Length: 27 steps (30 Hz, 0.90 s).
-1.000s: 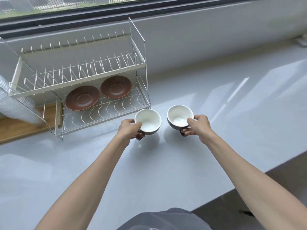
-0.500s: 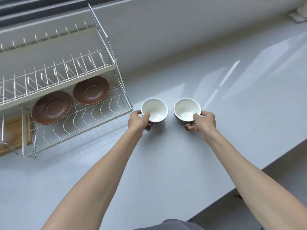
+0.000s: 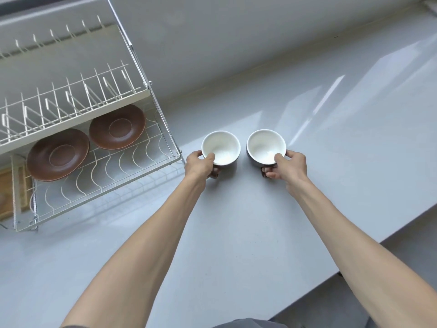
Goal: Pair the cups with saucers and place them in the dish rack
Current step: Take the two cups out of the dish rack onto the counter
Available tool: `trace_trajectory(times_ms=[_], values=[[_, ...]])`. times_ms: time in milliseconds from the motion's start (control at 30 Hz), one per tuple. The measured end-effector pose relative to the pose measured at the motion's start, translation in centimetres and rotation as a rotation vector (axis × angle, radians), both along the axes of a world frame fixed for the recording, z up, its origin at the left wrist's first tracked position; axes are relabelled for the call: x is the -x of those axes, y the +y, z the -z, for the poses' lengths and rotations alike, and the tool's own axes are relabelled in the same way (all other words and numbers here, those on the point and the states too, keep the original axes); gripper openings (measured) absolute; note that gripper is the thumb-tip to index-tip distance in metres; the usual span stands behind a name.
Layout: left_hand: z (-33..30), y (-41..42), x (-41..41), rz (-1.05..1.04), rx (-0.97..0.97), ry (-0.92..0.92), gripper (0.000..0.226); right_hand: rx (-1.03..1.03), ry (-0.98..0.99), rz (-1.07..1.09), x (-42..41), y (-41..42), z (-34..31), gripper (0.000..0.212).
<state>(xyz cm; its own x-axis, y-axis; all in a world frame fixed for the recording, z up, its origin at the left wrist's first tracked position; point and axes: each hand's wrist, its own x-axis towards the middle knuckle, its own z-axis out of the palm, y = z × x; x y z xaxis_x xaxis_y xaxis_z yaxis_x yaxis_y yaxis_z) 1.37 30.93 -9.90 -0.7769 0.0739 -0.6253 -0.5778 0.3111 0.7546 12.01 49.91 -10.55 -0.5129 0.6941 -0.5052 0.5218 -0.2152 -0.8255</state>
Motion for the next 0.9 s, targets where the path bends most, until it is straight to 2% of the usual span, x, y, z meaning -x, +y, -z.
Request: trace_trajectory(times_ms=[133, 267, 400, 600, 700, 833, 900], values=[[0.2, -0.3, 0.2, 0.017, 0.022, 0.006, 0.047, 0.011, -0.016, -0.031, -0.1, 0.1, -0.4, 0.025], [-0.2, -0.9, 0.1, 0.13, 0.06, 0.009, 0.048, -0.021, -0.066, -0.046, -0.1, 0.1, -0.9, 0.028], [-1.6, -2.5, 0.2, 0.265, 0.101, 0.044, 0.049, -0.227, -0.207, -0.137, -0.2, -0.6, -2.0, 0.032], [-4.3, -6.6, -0.3, 0.471, 0.194, 0.08, 0.044, -0.58, -0.471, -0.4, -0.4, -2.9, -4.9, 0.018], [-5.2, -8.9, -0.4, 0.516, 0.264, 0.134, 0.042, -0.712, -0.515, -0.508, -0.7, -4.3, -5.9, 0.015], [-6.4, -11.9, -0.7, 0.597, 0.34, 0.184, 0.039, -0.76, -0.506, -0.624, -0.6, -6.3, -7.3, 0.034], [-7.0, -13.6, -0.8, 0.645, 0.382, 0.197, 0.041, -0.76, -0.466, -0.685, -0.4, -7.7, -8.0, 0.035]])
